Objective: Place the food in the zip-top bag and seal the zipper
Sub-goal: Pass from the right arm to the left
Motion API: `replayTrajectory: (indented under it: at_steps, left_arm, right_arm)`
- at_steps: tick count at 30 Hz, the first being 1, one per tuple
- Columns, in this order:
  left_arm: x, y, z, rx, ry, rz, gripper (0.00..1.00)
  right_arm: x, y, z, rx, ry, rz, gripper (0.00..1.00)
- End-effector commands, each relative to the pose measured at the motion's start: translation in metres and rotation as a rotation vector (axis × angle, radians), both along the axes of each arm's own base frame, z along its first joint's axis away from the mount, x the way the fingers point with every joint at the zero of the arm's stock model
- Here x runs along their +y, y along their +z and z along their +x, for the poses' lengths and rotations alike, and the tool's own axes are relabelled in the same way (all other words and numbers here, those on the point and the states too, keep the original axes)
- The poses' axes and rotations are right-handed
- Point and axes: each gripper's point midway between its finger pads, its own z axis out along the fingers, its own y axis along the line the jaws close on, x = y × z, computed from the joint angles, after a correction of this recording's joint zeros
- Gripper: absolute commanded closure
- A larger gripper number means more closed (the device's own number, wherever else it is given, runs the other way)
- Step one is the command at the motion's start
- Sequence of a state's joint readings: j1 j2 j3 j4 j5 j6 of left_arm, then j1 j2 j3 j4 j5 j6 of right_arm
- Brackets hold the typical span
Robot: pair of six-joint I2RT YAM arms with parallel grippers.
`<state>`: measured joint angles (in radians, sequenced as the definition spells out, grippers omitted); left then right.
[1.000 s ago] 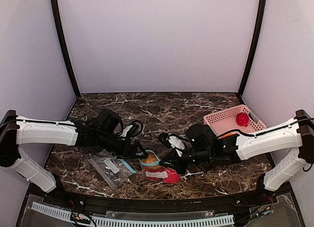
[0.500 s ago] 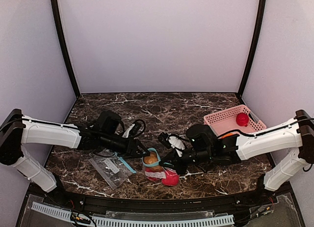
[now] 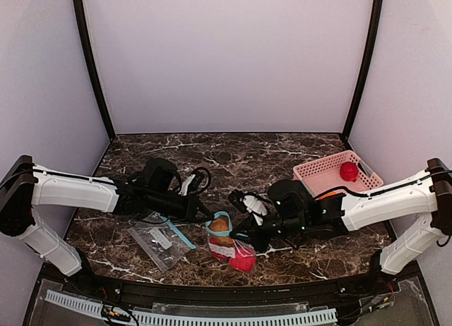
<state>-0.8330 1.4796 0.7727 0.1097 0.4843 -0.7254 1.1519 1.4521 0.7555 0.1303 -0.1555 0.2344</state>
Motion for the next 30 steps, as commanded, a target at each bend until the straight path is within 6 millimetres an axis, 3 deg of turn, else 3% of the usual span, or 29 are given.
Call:
replayTrajectory:
  at_steps: [1, 7, 11, 17, 24, 27, 30]
  left_arm:
    - [-0.005, -0.006, -0.034, -0.002, -0.118, 0.065, 0.99]
    - [-0.005, 0.014, -0.027, -0.111, -0.091, 0.085, 0.99]
    - [0.014, 0.023, -0.014, -0.194, -0.003, 0.15, 0.99]
    - [0.037, 0.03, -0.01, -0.262, 0.047, 0.214, 0.99]
    - [0.024, 0.028, -0.031, -0.211, -0.072, 0.158, 0.99]
    - [0.022, 0.021, -0.035, -0.186, -0.088, 0.16, 0.99]
    - [0.016, 0.029, -0.038, -0.212, -0.104, 0.117, 0.99]
  right_arm:
    - [-0.005, 0.009, 0.022, -0.018, -0.143, -0.003, 1.0]
    - [-0.008, 0.015, 0.02, -0.019, -0.179, -0.008, 1.0]
    - [-0.015, 0.011, 0.024, -0.021, -0.222, -0.037, 1.0]
    - [-0.015, 0.013, 0.02, -0.008, -0.214, -0.025, 1.0]
    - [0.005, 0.019, 0.0, 0.0, -0.066, 0.053, 1.0]
    - [0.012, 0.014, -0.001, 0.012, -0.055, 0.043, 1.0]
    - [0.018, 0.012, 0.001, 0.02, -0.062, 0.036, 1.0]
